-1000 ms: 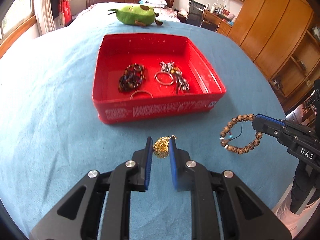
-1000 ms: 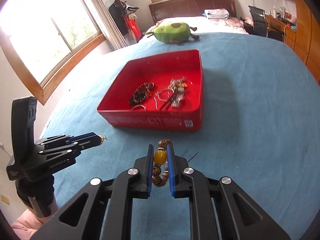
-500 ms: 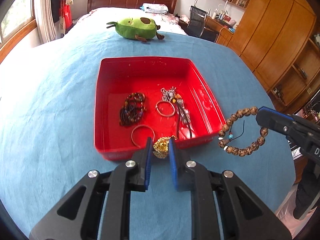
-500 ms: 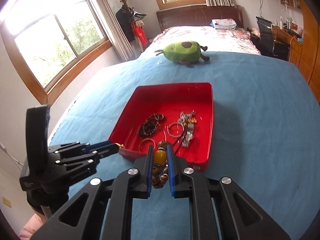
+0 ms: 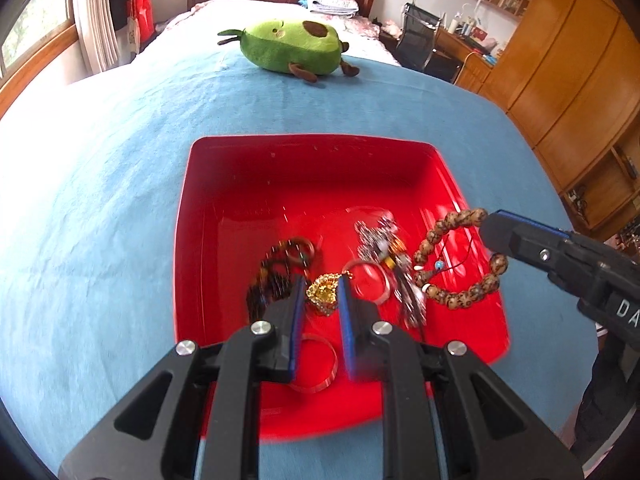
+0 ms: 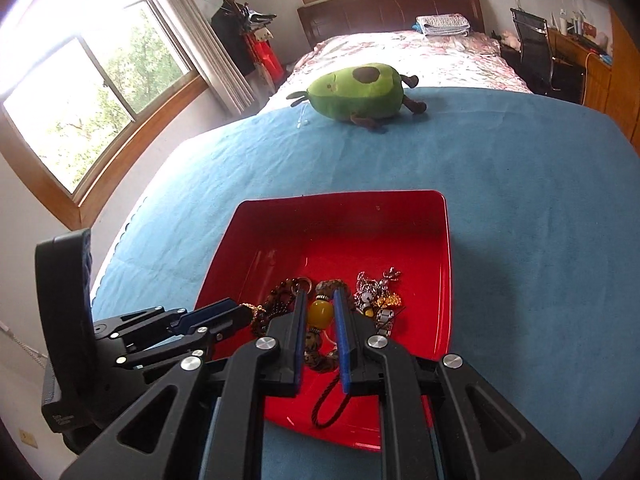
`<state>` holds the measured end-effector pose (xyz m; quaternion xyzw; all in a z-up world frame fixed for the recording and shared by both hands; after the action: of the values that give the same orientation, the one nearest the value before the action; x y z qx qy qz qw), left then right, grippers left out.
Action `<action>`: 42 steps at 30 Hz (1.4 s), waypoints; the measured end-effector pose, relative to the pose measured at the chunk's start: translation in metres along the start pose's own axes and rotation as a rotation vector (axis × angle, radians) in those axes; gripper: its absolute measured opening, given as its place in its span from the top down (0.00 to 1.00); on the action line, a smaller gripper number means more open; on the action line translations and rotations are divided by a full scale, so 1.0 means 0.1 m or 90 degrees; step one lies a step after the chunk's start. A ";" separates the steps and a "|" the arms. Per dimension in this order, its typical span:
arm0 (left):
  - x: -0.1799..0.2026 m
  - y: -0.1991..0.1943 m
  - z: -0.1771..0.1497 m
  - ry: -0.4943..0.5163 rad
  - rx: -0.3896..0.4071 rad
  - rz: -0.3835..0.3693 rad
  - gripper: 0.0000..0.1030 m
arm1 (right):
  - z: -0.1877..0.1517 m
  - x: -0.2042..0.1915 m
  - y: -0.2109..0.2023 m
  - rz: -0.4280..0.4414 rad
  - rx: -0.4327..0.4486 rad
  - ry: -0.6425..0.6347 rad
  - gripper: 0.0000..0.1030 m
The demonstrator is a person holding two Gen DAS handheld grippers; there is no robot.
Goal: Organize jewelry
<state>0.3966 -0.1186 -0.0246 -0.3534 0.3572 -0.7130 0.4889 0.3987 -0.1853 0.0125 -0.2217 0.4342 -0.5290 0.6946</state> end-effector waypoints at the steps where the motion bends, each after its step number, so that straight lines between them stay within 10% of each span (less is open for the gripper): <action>1: -0.02 0.06 0.05 -0.003 -0.003 0.001 0.86 | 0.02 0.02 0.06 0.001 -0.002 0.003 0.87; 26: -0.22 0.45 0.24 -0.031 -0.027 -0.002 0.83 | 0.18 0.28 0.38 -0.055 0.003 0.009 0.84; 33: -0.26 0.19 0.17 -0.031 0.010 0.019 0.43 | 0.06 0.21 0.16 -0.073 0.033 -0.008 0.68; 42: -0.34 -0.21 -0.07 -0.034 0.061 0.045 0.21 | -0.24 0.18 -0.11 -0.084 0.063 -0.016 0.44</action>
<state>0.3901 -0.0798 -0.0155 -0.3357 0.3221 -0.7019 0.5394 0.3740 -0.2018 0.0022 -0.2219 0.3832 -0.5918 0.6735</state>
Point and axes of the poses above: each gripper's, at about its wrist camera, not at the fingertips, and y roughly the way its jaws point, x to its right, z to its top, the point moved 8 cm from there along y, roughly the way its jaws point, and after that the axes turned 3 degrees about y, right-handed, at the moved point
